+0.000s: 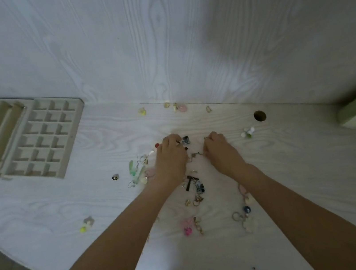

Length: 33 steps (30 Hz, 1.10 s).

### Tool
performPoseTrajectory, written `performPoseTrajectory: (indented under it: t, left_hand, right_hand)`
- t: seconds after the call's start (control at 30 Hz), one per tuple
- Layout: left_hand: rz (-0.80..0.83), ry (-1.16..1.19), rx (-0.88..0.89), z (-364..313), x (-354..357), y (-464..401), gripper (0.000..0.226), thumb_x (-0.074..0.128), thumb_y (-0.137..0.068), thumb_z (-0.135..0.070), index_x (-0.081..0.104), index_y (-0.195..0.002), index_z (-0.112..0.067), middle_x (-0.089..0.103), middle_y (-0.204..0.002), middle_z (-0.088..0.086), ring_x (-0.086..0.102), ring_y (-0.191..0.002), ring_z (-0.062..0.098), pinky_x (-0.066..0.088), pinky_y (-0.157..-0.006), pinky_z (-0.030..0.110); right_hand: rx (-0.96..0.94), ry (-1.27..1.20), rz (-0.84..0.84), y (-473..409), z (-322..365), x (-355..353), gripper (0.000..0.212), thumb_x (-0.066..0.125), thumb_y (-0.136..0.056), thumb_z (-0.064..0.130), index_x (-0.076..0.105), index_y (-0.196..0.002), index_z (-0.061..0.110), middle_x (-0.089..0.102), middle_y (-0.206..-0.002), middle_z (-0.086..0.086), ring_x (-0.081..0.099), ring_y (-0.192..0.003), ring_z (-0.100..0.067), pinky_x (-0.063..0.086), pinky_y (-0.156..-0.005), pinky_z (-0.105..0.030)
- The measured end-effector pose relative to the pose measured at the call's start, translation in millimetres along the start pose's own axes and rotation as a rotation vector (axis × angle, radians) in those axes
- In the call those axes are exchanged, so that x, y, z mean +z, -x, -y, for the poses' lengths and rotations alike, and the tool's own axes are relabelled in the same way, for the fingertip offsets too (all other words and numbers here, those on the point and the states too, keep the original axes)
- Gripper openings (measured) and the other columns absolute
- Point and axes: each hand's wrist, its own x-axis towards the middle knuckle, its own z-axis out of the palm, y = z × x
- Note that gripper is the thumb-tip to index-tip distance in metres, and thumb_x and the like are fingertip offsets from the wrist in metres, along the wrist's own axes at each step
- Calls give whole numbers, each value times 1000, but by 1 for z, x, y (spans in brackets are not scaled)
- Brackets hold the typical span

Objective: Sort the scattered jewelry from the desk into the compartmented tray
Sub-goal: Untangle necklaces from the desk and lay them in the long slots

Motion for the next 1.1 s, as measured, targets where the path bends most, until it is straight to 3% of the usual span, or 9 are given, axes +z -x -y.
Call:
performPoseTrajectory:
  t: [0.13,0.23,0.33,0.5,0.67,0.77,0.9,1.0,1.1]
  left_hand:
    - [-20,595,-233,3,-35,1,16,49,-97,-16,57,-104,-3,56,-107,6,53,-96,15,35,-78,15]
    - [-64,984,-291,9,-58,5,11,47,-98,-13,53,-90,-9,67,-93,5,64,-84,11,51,-78,21]
    - [-109,1178,-300,12,-70,8,16,44,-99,-9,51,-85,-9,67,-86,4,65,-80,10,53,-73,17]
    - [-274,1357,-448,17,-91,9,17,37,-101,-10,48,-88,-7,64,-89,5,66,-83,13,53,-79,24]
    - [-344,1586,-519,25,-111,17,25,32,-103,-9,47,-83,-6,57,-72,5,64,-64,13,56,-80,33]
    - [-366,1625,-552,28,-116,21,27,32,-102,-7,44,-77,-11,44,-63,1,49,-51,8,55,-70,27]
    - [-326,1523,-555,34,-117,29,32,32,-100,-7,33,-70,-17,29,-61,-2,27,-42,5,26,-40,15]
    - [-187,1309,-526,37,-118,37,24,40,-99,-12,45,-76,-15,36,-63,-4,31,-48,7,28,-42,14]
    - [-12,901,-373,42,-118,42,17,57,-92,-29,67,-94,-15,52,-65,-12,43,-55,1,33,-55,14]
  right_hand:
    - [178,-587,-79,8,4,-18,6,46,-96,12,49,-91,9,55,-93,-8,48,-81,-16,37,-69,-26]
    - [141,-801,-142,8,12,-33,11,47,-96,11,47,-85,13,56,-79,-2,50,-68,-13,41,-62,-18]
    - [109,-985,-138,4,24,-47,20,48,-96,6,47,-78,17,55,-72,1,55,-68,-14,46,-72,-28]
    - [6,-1018,-33,2,30,-61,15,55,-93,9,57,-79,13,52,-63,5,50,-56,-7,47,-68,-30]
    - [-6,-874,84,7,31,-59,13,59,-92,16,68,-89,7,54,-67,3,49,-59,-8,43,-59,-12]
    - [49,-1050,153,10,33,-54,18,56,-94,18,69,-95,6,49,-63,5,45,-56,-7,44,-59,-18]
    - [94,-1349,254,10,40,-54,19,50,-96,7,68,-96,2,52,-67,0,44,-57,-7,40,-56,-18]
    - [50,-1378,294,6,47,-59,17,51,-94,3,68,-95,2,59,-72,-2,49,-60,-6,43,-57,-14]
    - [-43,-1301,289,3,58,-66,20,51,-93,0,69,-96,8,69,-79,-2,50,-68,-9,41,-61,-15]
